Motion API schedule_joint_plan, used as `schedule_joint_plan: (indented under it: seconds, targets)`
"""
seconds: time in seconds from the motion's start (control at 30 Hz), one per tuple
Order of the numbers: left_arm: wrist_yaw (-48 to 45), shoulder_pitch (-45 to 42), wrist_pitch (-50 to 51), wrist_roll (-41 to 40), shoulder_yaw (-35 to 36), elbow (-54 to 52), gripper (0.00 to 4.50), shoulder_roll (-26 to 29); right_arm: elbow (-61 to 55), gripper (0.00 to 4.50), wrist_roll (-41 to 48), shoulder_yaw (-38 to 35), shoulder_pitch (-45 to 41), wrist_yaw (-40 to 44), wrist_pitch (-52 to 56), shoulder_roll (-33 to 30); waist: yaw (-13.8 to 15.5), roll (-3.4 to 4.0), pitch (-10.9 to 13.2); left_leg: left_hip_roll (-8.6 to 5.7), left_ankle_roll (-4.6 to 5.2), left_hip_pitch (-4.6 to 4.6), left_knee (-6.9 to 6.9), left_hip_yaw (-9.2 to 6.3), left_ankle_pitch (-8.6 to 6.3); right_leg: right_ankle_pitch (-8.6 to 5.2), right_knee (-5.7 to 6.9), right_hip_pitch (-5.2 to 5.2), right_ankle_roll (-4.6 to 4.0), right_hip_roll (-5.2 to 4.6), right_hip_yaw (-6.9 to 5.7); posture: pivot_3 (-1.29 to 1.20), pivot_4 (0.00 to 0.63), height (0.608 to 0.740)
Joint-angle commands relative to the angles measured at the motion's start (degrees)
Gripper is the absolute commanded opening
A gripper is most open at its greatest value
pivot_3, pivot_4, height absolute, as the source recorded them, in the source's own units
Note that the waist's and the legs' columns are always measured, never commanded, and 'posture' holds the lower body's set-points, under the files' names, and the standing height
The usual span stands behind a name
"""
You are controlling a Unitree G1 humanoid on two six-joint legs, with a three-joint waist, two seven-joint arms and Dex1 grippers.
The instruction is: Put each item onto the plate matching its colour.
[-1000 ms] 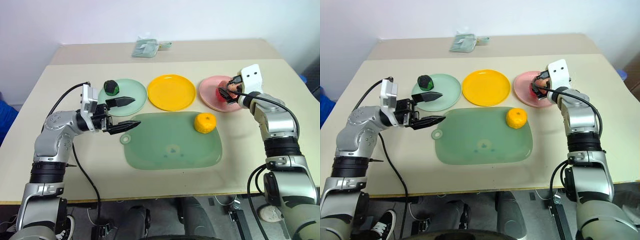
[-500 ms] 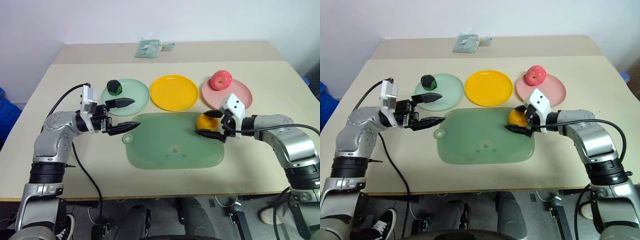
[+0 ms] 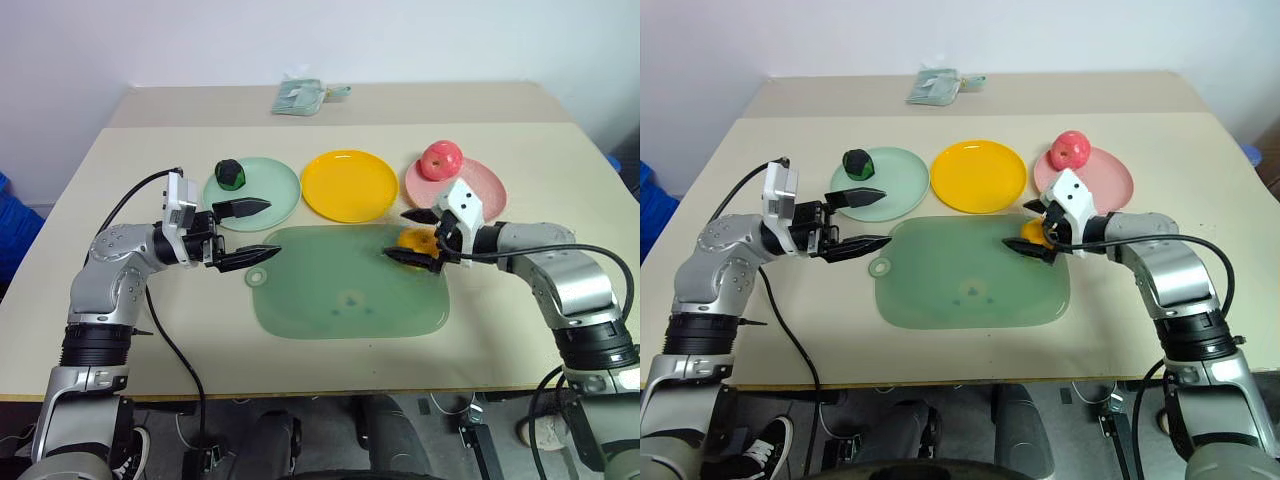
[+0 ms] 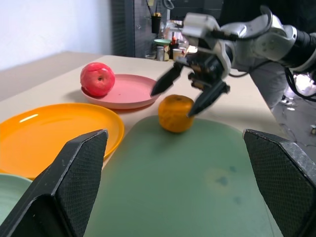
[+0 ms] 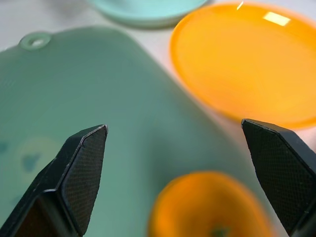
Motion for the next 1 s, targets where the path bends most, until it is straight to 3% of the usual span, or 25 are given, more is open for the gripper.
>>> schedule_joint_plan:
  seconds: [0.03,0.23,0.37,0.47,0.53,0.57,0.77,1.0]
  targets:
    - [0.1,0.2,-0.9,-0.4,1.2,-2.1,4.5,0.6,0.5,4.43,-0.8,-1.2,-0.6,-0.1,-1.1,-0.9,0.0,0.0,0.0,0.0,0.0,0.0,-0.01,0.0,0.0,0.0,0.0,0.0,0.0,0.0,0.0,0.0,0.15,0.74]
    - [0.1,0.4,-0.5,-0.6,1.2,-2.5,4.5,0.6,1.1,4.43,-4.0,2.1,2.6,2.4,2.5,-5.5,0.2,0.0,0.0,-0.03,0.01,-0.05,-0.01,-0.02,-0.01,0.0,-0.01,0.01,0.0,-0.03,-0.03,0.0,0.15,0.74]
    - [0.0,0.2,-0.4,-0.6,1.1,-2.4,4.5,0.6,2.5,4.43,-5.7,3.3,3.7,1.7,3.0,-5.3,-0.2,0.0,0.0,-0.02,0.02,-0.01,-0.01,0.05,-0.01,0.0,-0.02,0.0,0.0,-0.02,0.01,0.0,0.15,0.74]
    - [0.0,-0.1,-0.6,-0.4,1.0,-2.1,4.5,0.7,0.8,3.59,-2.2,0.2,2.5,0.3,4.5,-1.4,-0.3,0.0,0.0,0.02,0.01,0.0,-0.01,0.05,-0.01,0.0,-0.01,-0.02,0.0,0.01,0.01,0.0,0.15,0.74]
    - [-0.1,-0.1,-0.6,-0.4,1.1,-2.0,4.5,0.8,-1.0,2.8,0.4,-2.2,1.3,-1.1,5.8,1.2,-0.2,0.0,0.0,0.03,0.0,0.01,-0.02,0.03,0.0,0.0,-0.01,-0.04,0.0,0.02,0.01,0.0,0.15,0.74]
    - [-0.1,-0.1,-0.7,-0.3,1.1,-2.0,4.5,0.8,-1.2,2.69,1.2,-3.2,0.6,-1.6,6.0,2.2,-0.2,0.01,0.0,0.03,-0.01,0.0,-0.02,0.03,0.0,0.0,-0.01,-0.06,0.0,0.02,0.01,0.0,0.15,0.74]
    - [0.8,0.0,-1.4,0.1,1.7,-1.6,4.5,0.8,1.0,2.69,2.7,-5.9,-4.8,-7.3,3.1,8.8,0.0,0.01,0.0,-0.01,-0.03,-0.05,-0.02,-0.01,0.02,0.0,0.01,-0.07,0.0,-0.02,0.0,0.0,0.15,0.74]
    - [3.5,0.3,-3.7,2.4,1.6,-0.3,4.5,0.7,17.3,2.69,-11.0,0.9,-13.6,-23.0,-11.4,20.2,-0.4,0.01,0.0,0.01,-0.09,-0.04,-0.09,0.02,0.05,0.0,0.04,-0.12,0.0,0.0,0.0,0.0,0.15,0.74]
